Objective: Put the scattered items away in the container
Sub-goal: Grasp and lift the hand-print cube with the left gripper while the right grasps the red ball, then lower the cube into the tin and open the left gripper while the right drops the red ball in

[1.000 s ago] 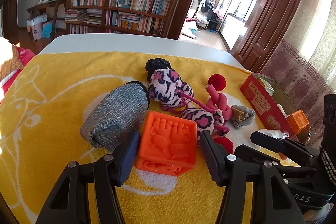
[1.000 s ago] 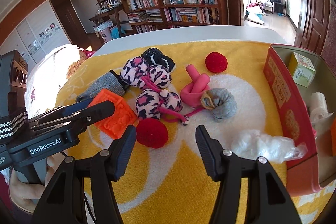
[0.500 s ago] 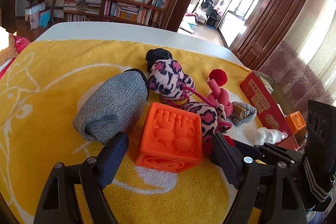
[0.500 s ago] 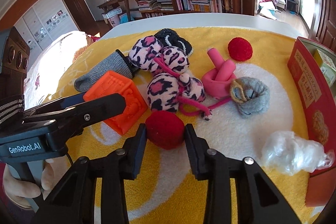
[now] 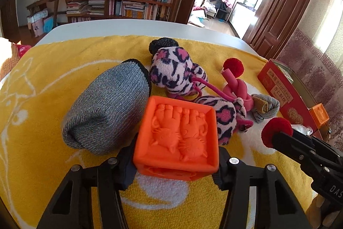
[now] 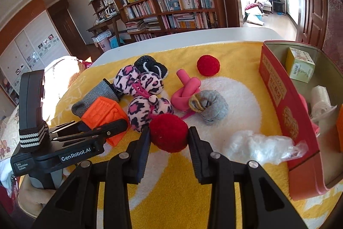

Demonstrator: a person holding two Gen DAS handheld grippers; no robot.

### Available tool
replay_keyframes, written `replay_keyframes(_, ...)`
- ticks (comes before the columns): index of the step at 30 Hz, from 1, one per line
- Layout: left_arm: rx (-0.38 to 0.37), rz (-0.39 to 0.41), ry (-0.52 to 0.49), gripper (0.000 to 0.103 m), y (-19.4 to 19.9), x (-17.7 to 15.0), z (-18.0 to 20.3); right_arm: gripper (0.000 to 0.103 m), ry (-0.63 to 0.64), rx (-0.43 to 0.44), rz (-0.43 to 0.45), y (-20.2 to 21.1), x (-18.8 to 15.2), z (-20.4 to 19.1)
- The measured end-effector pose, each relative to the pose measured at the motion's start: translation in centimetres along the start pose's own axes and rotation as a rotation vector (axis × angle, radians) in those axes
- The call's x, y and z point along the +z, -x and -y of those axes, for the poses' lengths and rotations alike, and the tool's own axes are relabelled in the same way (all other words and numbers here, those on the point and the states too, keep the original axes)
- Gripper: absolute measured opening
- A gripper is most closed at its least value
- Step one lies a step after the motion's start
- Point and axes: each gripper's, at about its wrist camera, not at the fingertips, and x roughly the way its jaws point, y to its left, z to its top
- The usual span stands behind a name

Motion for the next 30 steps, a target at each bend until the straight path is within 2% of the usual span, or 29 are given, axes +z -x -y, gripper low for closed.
replay_keyframes(8, 0.001, 0.055, -0.019, 0.056, 2.0, -0.2, 1.7, 0.039, -0.053, 0.009, 0.051, 1.4, 0.5, 1.3)
replay_keyframes(19, -0.087, 0.104, -0.016, 0.056, 4.3, 0.9, 5.1, 0.039, -0.128, -0.007, 0.150, 4.8, 1.7, 3.6)
replay_keyframes(25, -0.129, 0.117, -0.062, 0.056, 4.7, 1.8, 8.5, 0.039, -0.157, -0.109, 0.254, 8.7, 2.1, 6.7)
replay_keyframes(30, -0.167, 0.123, -0.104, 0.056, 4.6, 2.8, 11.8, 0.039, -0.177, -0.190, 0.294, 11.2, 1.8, 9.7)
